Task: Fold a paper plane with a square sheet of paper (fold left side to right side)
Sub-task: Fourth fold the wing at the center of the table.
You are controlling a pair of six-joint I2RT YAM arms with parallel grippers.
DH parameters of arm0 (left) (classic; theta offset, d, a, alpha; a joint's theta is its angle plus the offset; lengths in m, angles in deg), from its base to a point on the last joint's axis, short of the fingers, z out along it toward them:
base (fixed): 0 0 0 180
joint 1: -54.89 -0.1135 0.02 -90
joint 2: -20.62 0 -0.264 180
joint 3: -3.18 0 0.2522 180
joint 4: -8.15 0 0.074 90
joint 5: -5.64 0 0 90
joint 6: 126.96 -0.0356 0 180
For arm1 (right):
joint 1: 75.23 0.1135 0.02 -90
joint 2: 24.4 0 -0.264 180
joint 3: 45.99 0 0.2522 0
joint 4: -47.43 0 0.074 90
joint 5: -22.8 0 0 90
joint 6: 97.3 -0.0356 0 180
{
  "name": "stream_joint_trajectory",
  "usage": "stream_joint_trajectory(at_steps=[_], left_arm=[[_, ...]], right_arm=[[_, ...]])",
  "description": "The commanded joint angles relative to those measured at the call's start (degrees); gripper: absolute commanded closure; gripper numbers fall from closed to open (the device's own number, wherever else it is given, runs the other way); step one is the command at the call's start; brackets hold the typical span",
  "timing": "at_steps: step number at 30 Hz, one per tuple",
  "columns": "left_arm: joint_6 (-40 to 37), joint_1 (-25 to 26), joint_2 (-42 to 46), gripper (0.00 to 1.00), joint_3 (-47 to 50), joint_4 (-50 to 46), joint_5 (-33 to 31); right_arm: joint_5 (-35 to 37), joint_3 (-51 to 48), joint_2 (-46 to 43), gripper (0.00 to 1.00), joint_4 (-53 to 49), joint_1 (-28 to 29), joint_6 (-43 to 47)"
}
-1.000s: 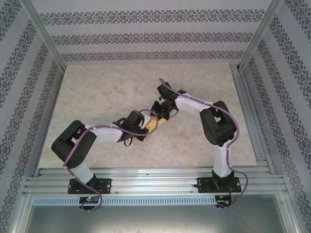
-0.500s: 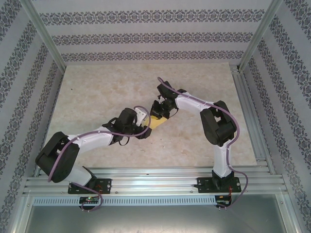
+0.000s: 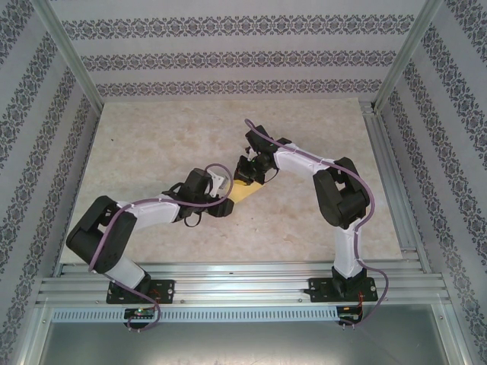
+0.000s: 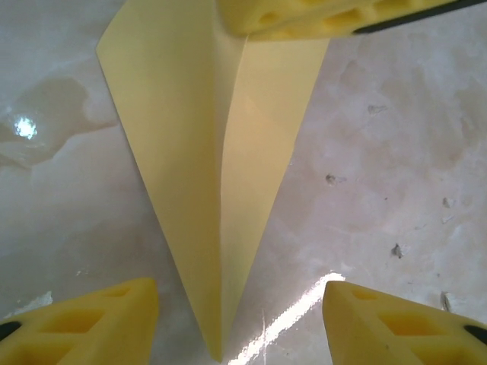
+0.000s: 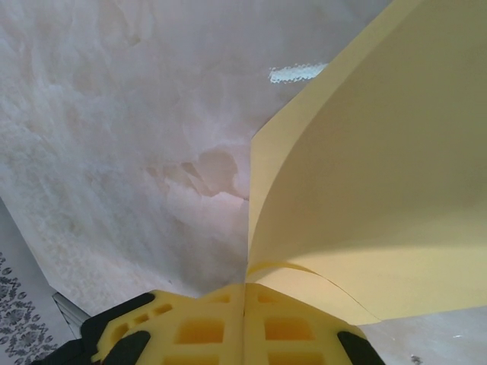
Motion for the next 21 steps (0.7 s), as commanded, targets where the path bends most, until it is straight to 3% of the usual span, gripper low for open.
stream_joint_trajectory(at_steps=[1,6,21], left_arm=[[0.8,-0.5,-2.6,0.47,-1.9,3.0,-0.1],[0.9,-0.5,-6.2,0.62,-4.3,3.5,-0.3],[-1.0,0.0,-8.6,0.74,-5.4,0.9,-4.9]], right_arm=[[-0.9,1.6,1.1,1.00,-0.5,-0.4,1.6],[-1.0,2.0,1.3,1.00,-0.9,-0.3,1.8],[0.6,4.2,2.5,1.00,-3.9,0.0,4.8]])
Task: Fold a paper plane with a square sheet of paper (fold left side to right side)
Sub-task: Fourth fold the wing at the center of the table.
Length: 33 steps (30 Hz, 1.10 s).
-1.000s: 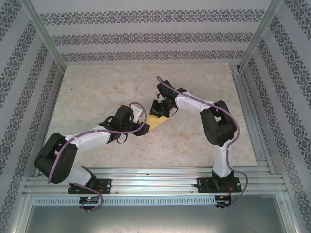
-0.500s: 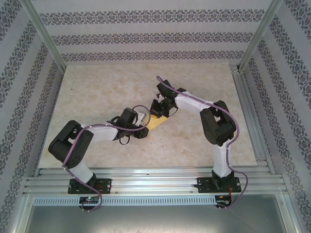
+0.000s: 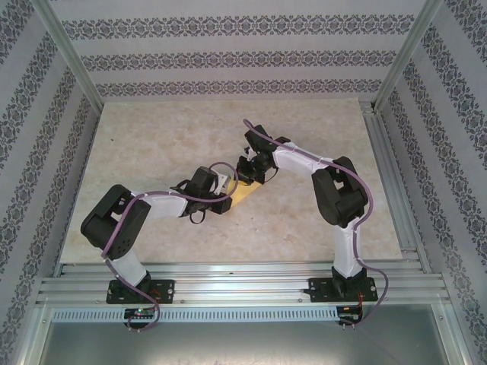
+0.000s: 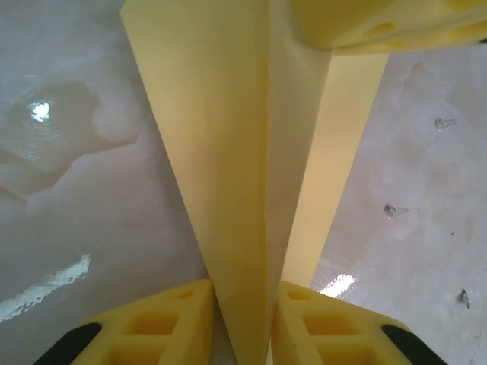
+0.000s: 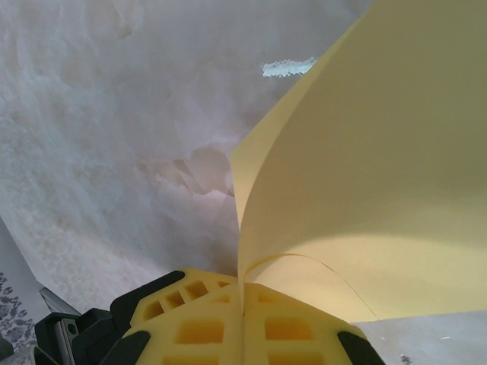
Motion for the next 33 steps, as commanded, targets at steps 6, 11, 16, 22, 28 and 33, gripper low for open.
stream_joint_trajectory(at_steps=[6,11,16,22,28,33], left_arm=[[-3.4,2.1,-2.9,0.74,-2.0,-2.5,-6.1],[-3.5,2.6,-2.3,0.69,-1.1,-2.3,-6.4],[-3.3,2.6,1.1,0.57,0.2,-1.4,-3.7],[-0.7,1.8,7.6,0.46,2.1,-0.1,-2.1],[5.1,-1.3,10.4,0.46,2.0,0.5,1.6],[9.5,-1.7,6.3,0.66,-1.4,0.9,7.3]], right_arm=[[1.1,2.7,1.9,1.00,-2.4,-0.3,4.2],[2.0,2.6,2.1,1.00,-2.8,-0.7,5.3],[1.4,2.2,2.2,1.00,-2.5,-1.1,6.0],[1.2,1.9,2.1,1.00,-2.5,-1.6,6.7],[1.0,1.4,1.9,1.00,-2.6,-1.6,7.6],[0.5,0.5,1.7,1.00,-2.1,-1.7,7.8]])
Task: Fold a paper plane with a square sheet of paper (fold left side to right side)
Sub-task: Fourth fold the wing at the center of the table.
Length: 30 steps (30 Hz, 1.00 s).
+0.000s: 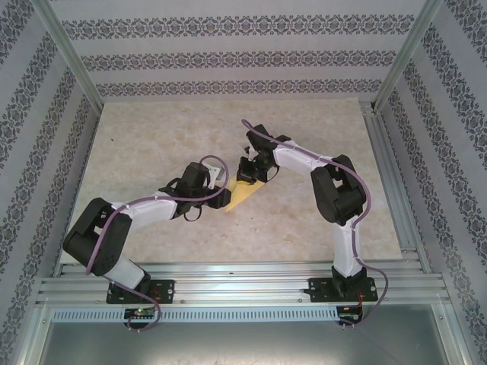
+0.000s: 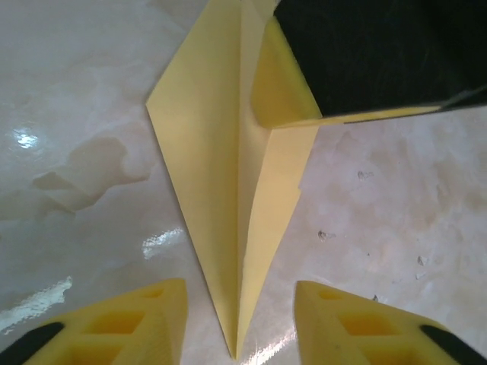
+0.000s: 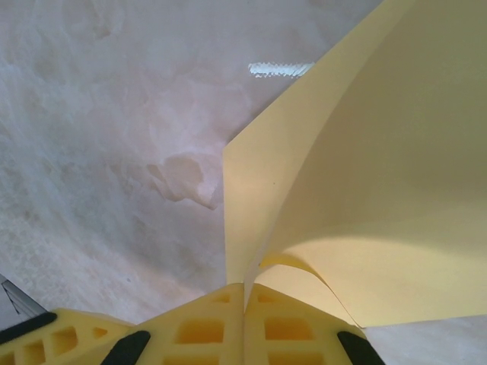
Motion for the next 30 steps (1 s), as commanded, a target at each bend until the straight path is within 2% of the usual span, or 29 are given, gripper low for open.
stream_joint_trajectory(at_steps=[1,5,8,21,30], left_arm=[[4.9,-0.3,-3.5,0.71,-3.6,1.5,5.1],[7.6,-0.3,-7.4,0.82,-5.4,2.5,5.7],[9.2,-0.4,-9.2,0.87,-5.8,2.9,4.5],[12.8,-2.0,-14.6,0.92,-6.0,6.2,5.0],[12.6,-2.2,-15.8,0.91,-6.1,8.5,7.9]], right_arm=[[-0.3,-0.9,0.1,1.00,0.2,-0.5,1.3],[-0.2,-1.4,-0.3,1.00,0.4,-0.7,1.6],[-0.6,-1.6,-0.4,1.00,0.5,-0.7,1.6],[-0.8,-1.6,-0.5,1.00,0.4,-0.7,1.9],[-1.2,-1.5,-0.6,1.00,0.4,-0.7,2.1]])
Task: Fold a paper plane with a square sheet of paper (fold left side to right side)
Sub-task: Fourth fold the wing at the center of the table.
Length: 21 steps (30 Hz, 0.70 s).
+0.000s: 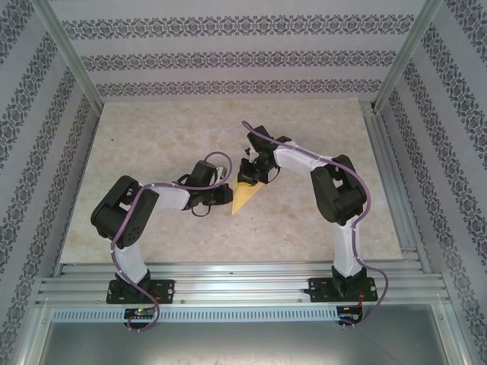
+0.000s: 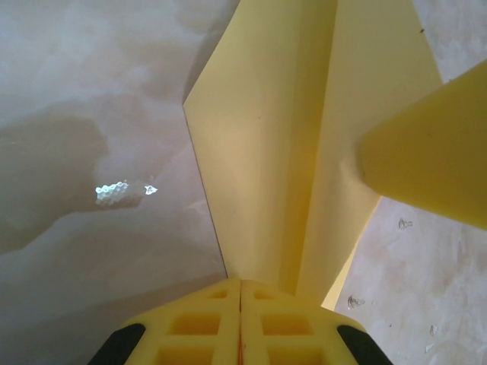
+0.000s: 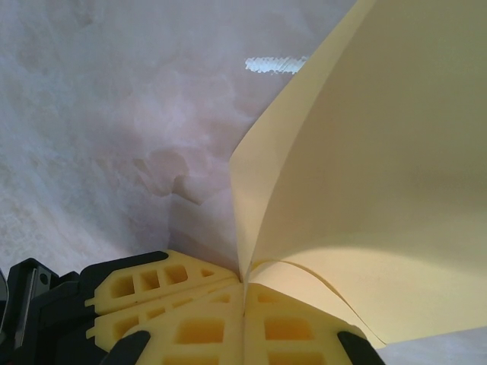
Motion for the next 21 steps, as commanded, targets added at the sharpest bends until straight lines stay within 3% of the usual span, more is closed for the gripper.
stream_joint_trajectory(at_steps=[1,12,21], left_arm=[[0.6,-0.6,-0.8,0.91,-0.9,2.9,2.0],[0.9,-2.7,3.0,0.91,-0.9,2.2,2.0],[1.9,-2.7,-2.4,0.92,-5.1,2.7,4.3]], right_arm=[[-0.9,-0.5,-0.7,1.00,0.4,-0.3,1.1],[-0.9,-0.6,-0.9,1.00,0.2,-0.4,1.1],[-1.0,-0.5,-0.9,1.00,0.2,-0.4,1.3]])
